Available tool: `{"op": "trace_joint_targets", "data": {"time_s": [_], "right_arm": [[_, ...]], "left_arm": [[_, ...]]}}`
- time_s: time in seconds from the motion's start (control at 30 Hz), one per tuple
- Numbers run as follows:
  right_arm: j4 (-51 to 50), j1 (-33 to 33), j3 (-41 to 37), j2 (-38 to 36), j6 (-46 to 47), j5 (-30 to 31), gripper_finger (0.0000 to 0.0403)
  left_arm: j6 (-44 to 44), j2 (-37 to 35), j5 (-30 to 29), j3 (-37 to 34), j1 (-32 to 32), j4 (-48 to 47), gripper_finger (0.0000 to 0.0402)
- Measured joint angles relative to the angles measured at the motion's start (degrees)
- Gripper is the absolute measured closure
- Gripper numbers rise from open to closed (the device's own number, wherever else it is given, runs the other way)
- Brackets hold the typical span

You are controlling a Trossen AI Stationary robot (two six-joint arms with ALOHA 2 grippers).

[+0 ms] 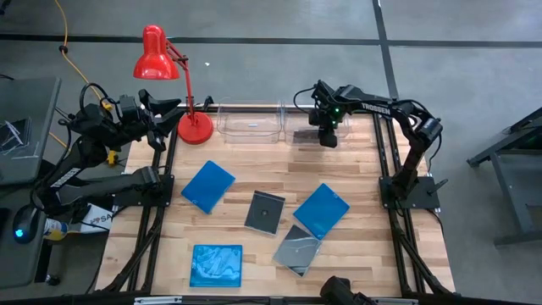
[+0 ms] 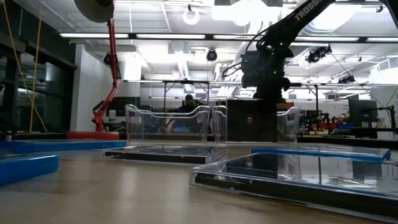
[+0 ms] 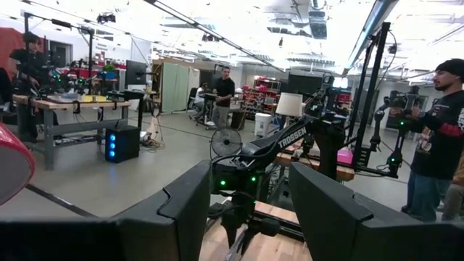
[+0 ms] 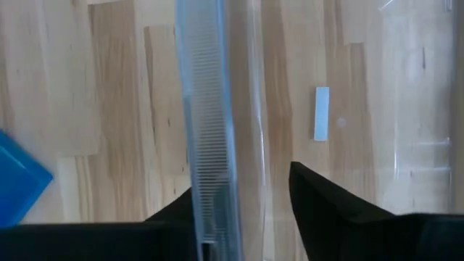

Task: Pick & place jewel cases by type
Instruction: Put the top black cd case into the right transparent bin

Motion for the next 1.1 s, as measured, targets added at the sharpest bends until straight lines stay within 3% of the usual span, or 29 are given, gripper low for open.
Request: {"op": "trace_joint_targets", "data": {"time_s": [0.4, 0.73, 1.1], "right_arm": [[1.2, -0.1, 0.1, -4.1, 0.4, 0.7, 0.0209], [2.1, -0.1, 0.1, -10.9, 1.6, 1.4, 0.0205], [8.9, 2.6, 0.1, -20.0, 12.8, -3.8, 0.0205]], "left_arm": [[0.0, 0.0, 0.0, 0.0, 0.0, 0.0, 0.0220], [0.4, 0.0, -0.1, 0.0, 0.0, 0.0, 0.0220], [0.4, 0.0, -0.1, 0.0, 0.0, 0.0, 0.0220]]}}
